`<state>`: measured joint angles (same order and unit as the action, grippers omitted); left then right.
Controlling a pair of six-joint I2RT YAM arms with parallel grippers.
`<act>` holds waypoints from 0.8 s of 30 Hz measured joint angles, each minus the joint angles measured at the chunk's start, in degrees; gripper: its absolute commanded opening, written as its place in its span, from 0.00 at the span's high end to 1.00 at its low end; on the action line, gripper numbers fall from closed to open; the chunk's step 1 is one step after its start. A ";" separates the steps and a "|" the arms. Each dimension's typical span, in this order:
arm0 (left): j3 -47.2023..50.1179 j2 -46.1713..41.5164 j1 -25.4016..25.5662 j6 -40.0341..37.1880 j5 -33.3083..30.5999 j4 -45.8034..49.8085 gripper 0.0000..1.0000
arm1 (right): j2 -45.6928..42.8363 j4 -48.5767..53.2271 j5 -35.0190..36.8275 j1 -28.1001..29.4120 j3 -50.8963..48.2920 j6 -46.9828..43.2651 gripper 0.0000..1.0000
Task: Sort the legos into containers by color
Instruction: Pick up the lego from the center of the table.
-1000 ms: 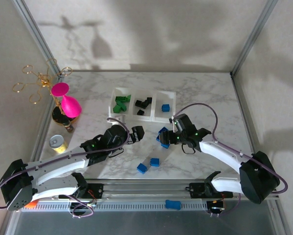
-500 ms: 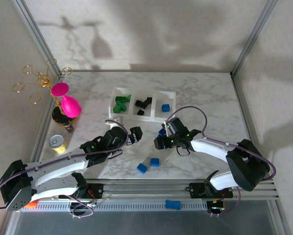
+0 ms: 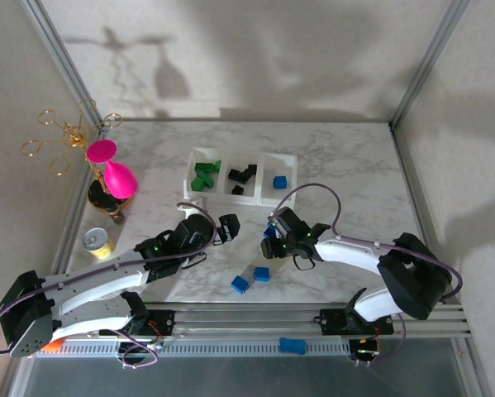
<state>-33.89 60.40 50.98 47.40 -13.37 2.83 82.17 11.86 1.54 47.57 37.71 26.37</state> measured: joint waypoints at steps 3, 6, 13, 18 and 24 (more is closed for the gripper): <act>0.00 -0.17 0.00 0.00 -0.02 0.02 0.01 | 1.49 0.13 1.25 0.33 0.48 0.26 0.52; 0.00 -0.74 0.00 0.02 -0.20 0.28 0.01 | 2.21 0.15 2.14 0.48 0.94 0.55 0.55; 0.00 -1.36 0.00 0.00 -0.61 0.48 0.00 | 2.19 0.17 3.41 0.48 1.18 1.44 0.63; 0.00 -1.36 0.00 0.00 -0.98 0.70 0.00 | 1.01 1.03 3.37 0.48 1.18 1.60 0.65; -0.94 -0.85 0.00 -0.83 -1.44 1.16 0.00 | -4.20 3.72 3.41 0.46 1.90 2.21 0.65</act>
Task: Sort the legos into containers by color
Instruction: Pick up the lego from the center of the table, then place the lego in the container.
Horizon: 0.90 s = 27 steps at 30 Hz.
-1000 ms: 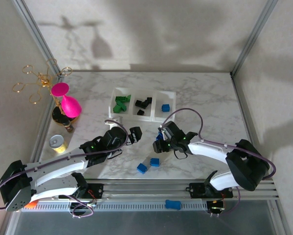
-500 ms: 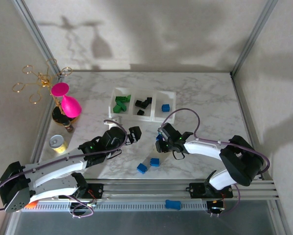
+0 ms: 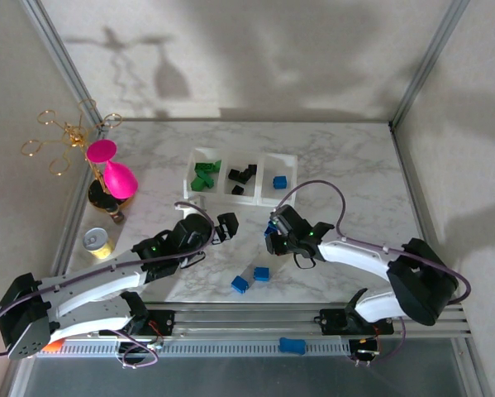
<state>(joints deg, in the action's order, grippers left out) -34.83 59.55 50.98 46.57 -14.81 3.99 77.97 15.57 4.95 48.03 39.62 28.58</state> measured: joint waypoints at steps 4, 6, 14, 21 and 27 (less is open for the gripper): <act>-2.89 1.75 0.02 -1.18 -0.48 0.42 0.00 | -1.53 2.43 -0.11 -1.05 3.28 0.17 0.65; -4.17 2.49 0.04 -1.84 -0.81 0.44 0.01 | -1.57 2.89 -0.22 -2.69 5.60 -0.04 0.66; -6.01 4.76 0.04 -3.06 -2.51 -1.01 0.00 | 5.07 2.36 2.69 -8.72 15.91 -3.08 0.65; -7.85 7.17 -0.90 -4.04 -3.28 -2.21 0.00 | 15.82 0.26 4.94 -13.16 24.26 -6.25 0.65; -8.46 8.50 -2.62 -4.61 -3.23 -3.50 0.01 | 22.71 -0.68 6.01 -16.17 30.67 -8.52 0.65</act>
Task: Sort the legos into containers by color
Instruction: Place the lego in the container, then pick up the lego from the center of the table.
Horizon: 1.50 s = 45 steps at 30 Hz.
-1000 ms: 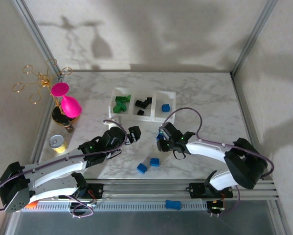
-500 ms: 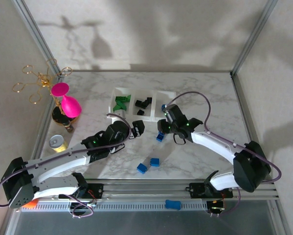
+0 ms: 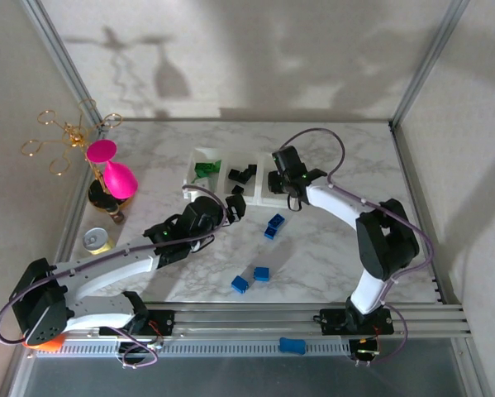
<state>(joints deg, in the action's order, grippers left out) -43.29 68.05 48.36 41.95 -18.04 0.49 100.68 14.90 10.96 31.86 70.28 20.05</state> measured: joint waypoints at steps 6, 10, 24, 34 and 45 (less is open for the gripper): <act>0.00 0.42 -1.64 -0.17 0.22 -0.72 0.00 | 5.42 -0.20 1.07 -1.31 4.24 -1.75 0.64; 0.00 0.42 -2.12 -0.17 0.28 -0.76 0.00 | 8.13 -0.15 1.09 -1.33 6.14 -2.73 0.61; 0.00 0.39 -2.34 -0.39 1.99 -1.20 0.00 | 7.21 -0.35 -4.04 -1.22 6.12 -4.26 0.50; 0.37 -1.42 -1.01 0.09 3.82 -1.07 0.00 | -11.02 -1.38 -7.74 0.17 -8.92 -1.27 0.46; 4.35 -5.33 1.84 3.02 4.52 -0.24 0.00 | -18.38 -1.42 -6.32 8.87 -24.24 10.43 0.35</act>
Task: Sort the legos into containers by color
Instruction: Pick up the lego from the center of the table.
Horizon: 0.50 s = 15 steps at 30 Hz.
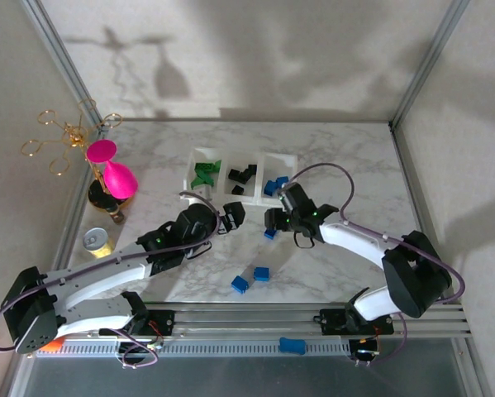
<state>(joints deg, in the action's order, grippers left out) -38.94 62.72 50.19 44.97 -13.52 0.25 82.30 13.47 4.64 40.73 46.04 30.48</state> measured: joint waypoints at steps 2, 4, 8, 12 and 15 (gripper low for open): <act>0.98 -0.74 0.04 0.52 0.00 -0.02 0.00 | 0.22 -0.44 0.35 2.05 -0.81 2.08 0.32; 1.77 -1.29 0.09 0.85 0.00 0.13 0.00 | 0.96 -1.07 1.25 3.82 -0.85 4.04 0.30; 2.49 -2.27 0.13 1.46 -0.04 0.63 0.00 | 3.89 -2.36 3.76 5.79 -0.83 7.37 0.28; 2.93 -3.28 0.13 1.77 -0.63 1.33 0.00 | 7.30 -2.32 6.51 6.40 -0.72 9.68 0.29; 3.45 -3.76 0.13 1.81 -1.09 1.44 0.00 | 8.83 -2.38 7.63 6.47 -0.50 10.82 0.33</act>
<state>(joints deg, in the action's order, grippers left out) -35.48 58.96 50.33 46.78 -14.61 1.69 91.13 11.09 12.27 47.20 45.54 41.30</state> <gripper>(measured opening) 0.995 0.687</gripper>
